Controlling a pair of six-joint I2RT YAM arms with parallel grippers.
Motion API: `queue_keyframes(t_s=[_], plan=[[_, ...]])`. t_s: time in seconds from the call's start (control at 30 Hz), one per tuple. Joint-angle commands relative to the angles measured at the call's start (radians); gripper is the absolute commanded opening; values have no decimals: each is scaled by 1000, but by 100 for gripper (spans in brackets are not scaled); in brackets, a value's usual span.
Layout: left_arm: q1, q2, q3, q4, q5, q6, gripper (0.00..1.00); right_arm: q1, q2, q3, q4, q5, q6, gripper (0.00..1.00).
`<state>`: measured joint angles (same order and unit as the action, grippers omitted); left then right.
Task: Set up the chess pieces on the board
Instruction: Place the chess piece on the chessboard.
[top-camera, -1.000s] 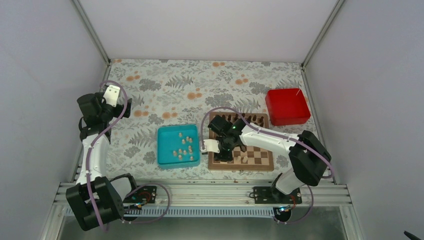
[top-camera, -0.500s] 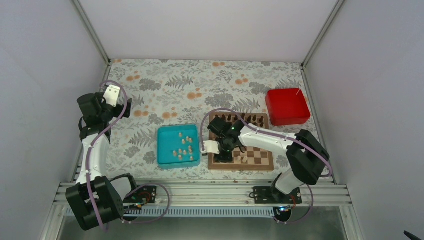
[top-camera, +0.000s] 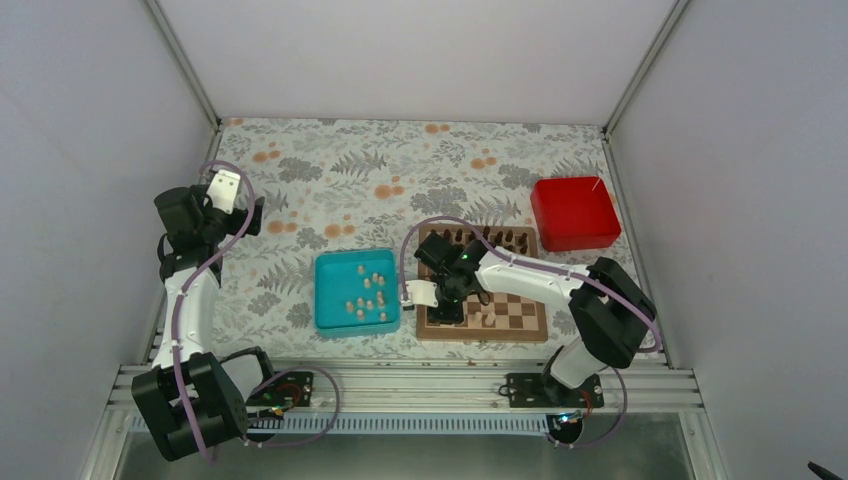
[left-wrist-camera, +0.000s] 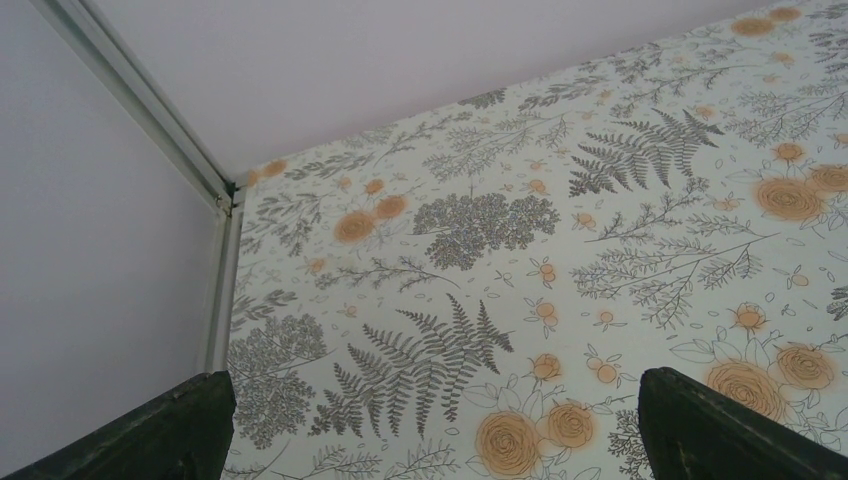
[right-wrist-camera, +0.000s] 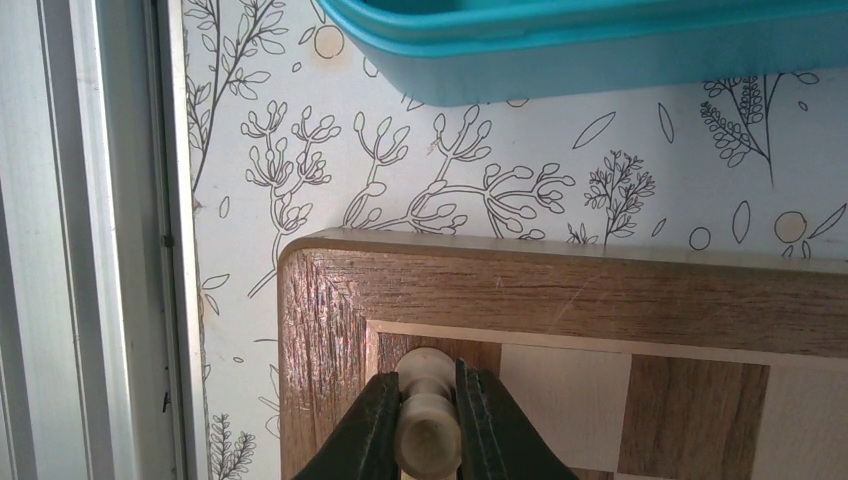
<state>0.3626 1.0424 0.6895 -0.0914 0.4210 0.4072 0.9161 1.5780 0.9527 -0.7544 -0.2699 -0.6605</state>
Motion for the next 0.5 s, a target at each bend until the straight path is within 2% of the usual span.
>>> queue_keyframes(t_s=[0.0, 0.27, 0.47], plan=[[5, -6, 6, 6, 26, 6, 100, 8, 11, -6, 3, 14, 6, 8], [6, -4, 7, 5, 32, 8, 100, 6, -20, 24, -40, 33, -1, 22], [6, -8, 2, 7, 32, 9, 100, 6, -29, 129, -119, -4, -10, 34]])
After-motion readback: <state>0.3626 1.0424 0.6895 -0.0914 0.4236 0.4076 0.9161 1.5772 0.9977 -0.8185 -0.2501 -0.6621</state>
